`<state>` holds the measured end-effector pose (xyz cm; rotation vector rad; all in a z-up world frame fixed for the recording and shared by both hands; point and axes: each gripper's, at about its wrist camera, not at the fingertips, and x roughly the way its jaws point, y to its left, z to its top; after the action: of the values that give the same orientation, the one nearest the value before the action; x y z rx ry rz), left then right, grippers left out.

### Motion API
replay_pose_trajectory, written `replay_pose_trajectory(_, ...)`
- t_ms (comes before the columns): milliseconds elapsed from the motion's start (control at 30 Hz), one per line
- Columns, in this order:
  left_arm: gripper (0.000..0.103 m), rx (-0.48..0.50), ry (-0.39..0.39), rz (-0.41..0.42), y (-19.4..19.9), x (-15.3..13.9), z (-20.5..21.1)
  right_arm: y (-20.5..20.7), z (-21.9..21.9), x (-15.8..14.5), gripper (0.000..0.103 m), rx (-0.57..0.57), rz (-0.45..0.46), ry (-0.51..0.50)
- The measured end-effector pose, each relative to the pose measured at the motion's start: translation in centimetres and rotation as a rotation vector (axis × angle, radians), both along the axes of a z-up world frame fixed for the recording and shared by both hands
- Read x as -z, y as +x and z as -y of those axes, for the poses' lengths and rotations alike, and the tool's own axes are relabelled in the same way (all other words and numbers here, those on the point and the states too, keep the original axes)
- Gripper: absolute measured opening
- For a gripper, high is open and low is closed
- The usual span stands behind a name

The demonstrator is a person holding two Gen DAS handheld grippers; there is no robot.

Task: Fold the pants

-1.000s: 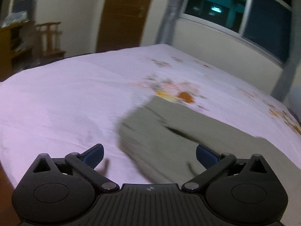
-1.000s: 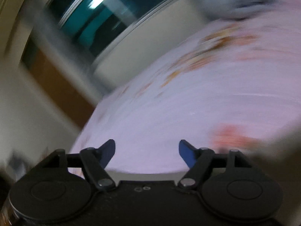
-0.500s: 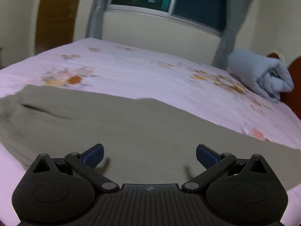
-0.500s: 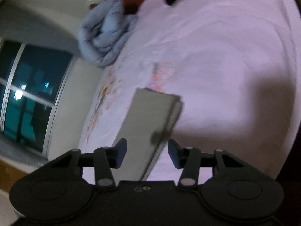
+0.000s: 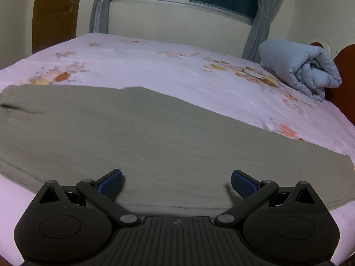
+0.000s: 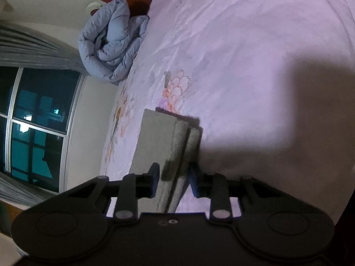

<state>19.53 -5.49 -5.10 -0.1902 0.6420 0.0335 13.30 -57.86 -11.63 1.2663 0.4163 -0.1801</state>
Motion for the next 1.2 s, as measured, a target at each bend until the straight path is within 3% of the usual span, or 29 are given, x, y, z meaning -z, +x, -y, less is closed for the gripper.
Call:
replay_pose_trajectory(167, 0.103, 0.115, 0.034, -0.012, 0.4, 0.4, 8.2, -0.3, 0.2, -0.2, 0.018, -0.022, 0.010, -0.009)
replay_pose_trajectory(267, 0.103, 0.160, 0.134, -0.056, 1.0, 1.2, 13.0, -0.2, 0.2, -0.3, 0.018, -0.035, 0.010, -0.024)
replay_pose_trajectory(333, 0.103, 0.142, 0.220, -0.061, 1.0, 1.8, 15.4, -0.2, 0.4, -0.3, 0.017, -0.040, 0.010, -0.025)
replay_pose_trajectory(367, 0.103, 0.131, 0.226, -0.061, 0.9, 1.8, 15.9, -0.3, 0.5, -0.2, 0.016, -0.042, 0.014, -0.021)
replay_pose_trajectory(900, 0.103, 0.129, 0.221, -0.051, -0.1, 1.7, 16.6, -1.4, 1.2, 0.3, 0.018, 0.044, 0.059, 0.031)
replay_pose_trajectory(1100, 0.103, 0.126, 0.228, -0.043, 0.0, 1.9, 16.8, -0.3, 1.2, 0.1, 0.019, 0.005, 0.012, 0.007)
replay_pose_trajectory(1200, 0.103, 0.136, 0.252, -0.028, -0.2, 2.4, 17.0, 0.4, 1.0, -0.8, 0.009, -0.018, -0.019, -0.068)
